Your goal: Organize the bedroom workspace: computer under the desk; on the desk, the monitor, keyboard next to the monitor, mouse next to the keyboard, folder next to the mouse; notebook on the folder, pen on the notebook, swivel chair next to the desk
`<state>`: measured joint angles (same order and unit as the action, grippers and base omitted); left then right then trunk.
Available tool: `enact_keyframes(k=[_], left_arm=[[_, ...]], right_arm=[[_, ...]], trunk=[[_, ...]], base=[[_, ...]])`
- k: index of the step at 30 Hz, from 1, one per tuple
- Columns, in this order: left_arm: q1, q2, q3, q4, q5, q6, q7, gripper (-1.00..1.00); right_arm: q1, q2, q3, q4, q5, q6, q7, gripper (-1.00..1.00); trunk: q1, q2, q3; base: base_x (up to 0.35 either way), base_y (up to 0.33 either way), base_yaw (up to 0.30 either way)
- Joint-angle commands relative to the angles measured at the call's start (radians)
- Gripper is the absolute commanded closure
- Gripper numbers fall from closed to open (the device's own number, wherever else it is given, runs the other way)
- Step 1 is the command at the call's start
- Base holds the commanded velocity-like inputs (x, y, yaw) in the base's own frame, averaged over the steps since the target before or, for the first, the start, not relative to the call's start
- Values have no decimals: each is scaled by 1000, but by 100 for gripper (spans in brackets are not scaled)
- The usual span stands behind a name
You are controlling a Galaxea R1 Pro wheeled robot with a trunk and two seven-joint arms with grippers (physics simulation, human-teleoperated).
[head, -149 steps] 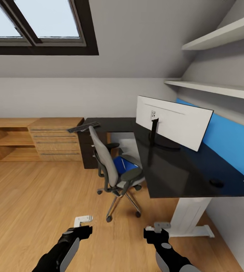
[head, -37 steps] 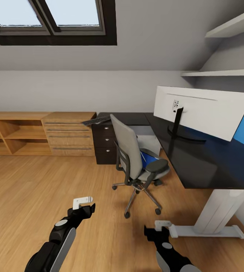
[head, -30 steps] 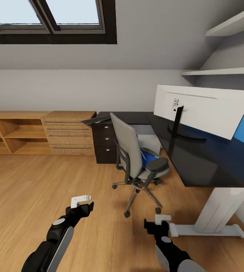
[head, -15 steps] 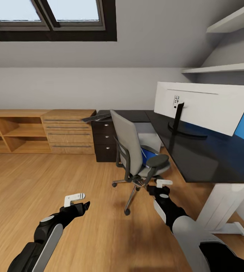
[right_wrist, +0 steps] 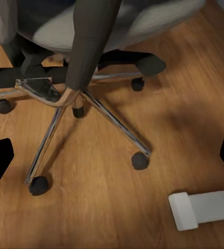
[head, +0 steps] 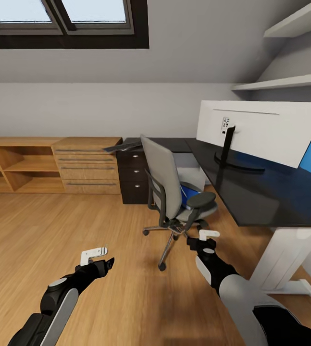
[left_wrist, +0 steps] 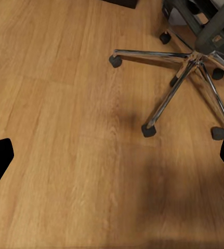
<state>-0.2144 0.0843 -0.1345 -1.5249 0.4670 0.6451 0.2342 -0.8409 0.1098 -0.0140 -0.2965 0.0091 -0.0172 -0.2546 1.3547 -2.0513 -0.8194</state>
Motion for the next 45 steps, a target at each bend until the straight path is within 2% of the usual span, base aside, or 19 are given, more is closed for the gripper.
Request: enact_keyframes(k=[1, 2, 3, 6, 22, 27, 45], left_arm=[[-1, 1, -2, -2, 11, 2, 10, -100], [-1, 1, -2, -2, 11, 3, 10, -100], [0, 1, -2, -3, 10, 3, 10, -100], [0, 0, -2, -3, 10, 4, 10, -100], [13, -1, -4, -3, 8, 2, 10, -100], [13, -1, -4, -4, 9, 2, 10, -100], [13, -1, -4, -4, 10, 3, 10, -100]], right_arm=[[-1, 1, -1, 0, -3, -2, -3, -100], [0, 2, -1, -2, -13, -3, -2, -100], [0, 1, -1, -3, -46, -6, -2, -100], [0, -1, -1, -5, -53, -7, -2, -100], [1, 1, -1, -6, -59, -13, 1, -100], [2, 5, 1, -3, -60, -59, 0, -100], [2, 11, 2, -3, -60, -72, -1, -100]], trunk=[[4, -8, -4], [8, -15, -7], [11, -22, -10], [23, -43, -20], [84, -155, -70], [103, -190, -85], [172, -316, -116]], base=[[0, 0, 0], [0, 0, 0], [0, 0, 0], [0, 0, 0], [0, 0, 0], [0, 0, 0], [0, 0, 0]])
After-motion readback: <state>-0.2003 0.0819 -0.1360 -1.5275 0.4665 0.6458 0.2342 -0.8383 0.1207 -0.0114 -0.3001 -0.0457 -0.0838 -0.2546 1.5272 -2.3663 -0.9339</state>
